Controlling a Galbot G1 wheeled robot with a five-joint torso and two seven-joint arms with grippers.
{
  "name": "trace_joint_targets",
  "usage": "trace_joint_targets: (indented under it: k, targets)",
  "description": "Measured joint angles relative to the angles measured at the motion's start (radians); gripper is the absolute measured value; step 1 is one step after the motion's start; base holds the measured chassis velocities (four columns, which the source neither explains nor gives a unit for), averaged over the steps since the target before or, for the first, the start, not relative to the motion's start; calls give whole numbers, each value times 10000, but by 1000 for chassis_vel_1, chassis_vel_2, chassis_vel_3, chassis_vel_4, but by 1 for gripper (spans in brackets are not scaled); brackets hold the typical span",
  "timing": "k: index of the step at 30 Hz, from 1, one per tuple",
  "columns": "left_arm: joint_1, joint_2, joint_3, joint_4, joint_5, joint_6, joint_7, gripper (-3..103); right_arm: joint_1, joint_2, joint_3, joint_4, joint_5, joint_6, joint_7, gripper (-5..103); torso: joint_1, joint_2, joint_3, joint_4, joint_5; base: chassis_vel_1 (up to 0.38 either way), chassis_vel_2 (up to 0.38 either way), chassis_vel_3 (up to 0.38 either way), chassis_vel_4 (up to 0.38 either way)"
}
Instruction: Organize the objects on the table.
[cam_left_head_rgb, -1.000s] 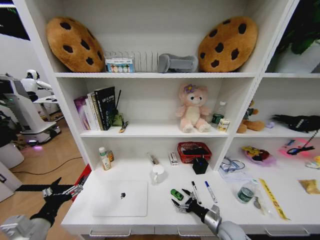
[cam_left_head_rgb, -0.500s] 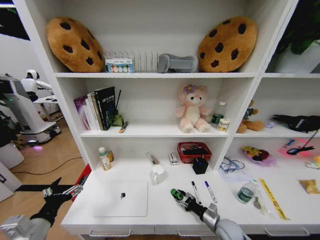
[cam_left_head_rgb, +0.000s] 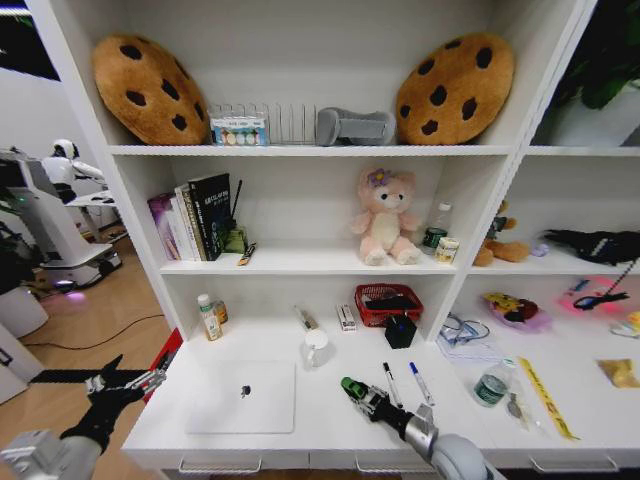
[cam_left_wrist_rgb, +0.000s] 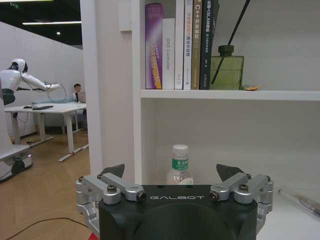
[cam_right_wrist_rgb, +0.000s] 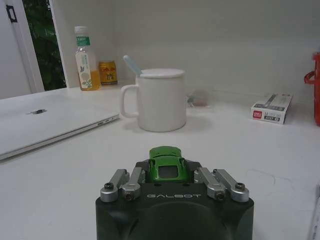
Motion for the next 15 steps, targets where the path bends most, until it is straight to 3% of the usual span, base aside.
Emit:
trace_joint_targets:
  k: [15]
  targets:
    - [0,0,-1,0,0,0,0,100,-822,-517,1759,1930,367,151,-35,37,0,0,0,0,-2,0,0,0,0]
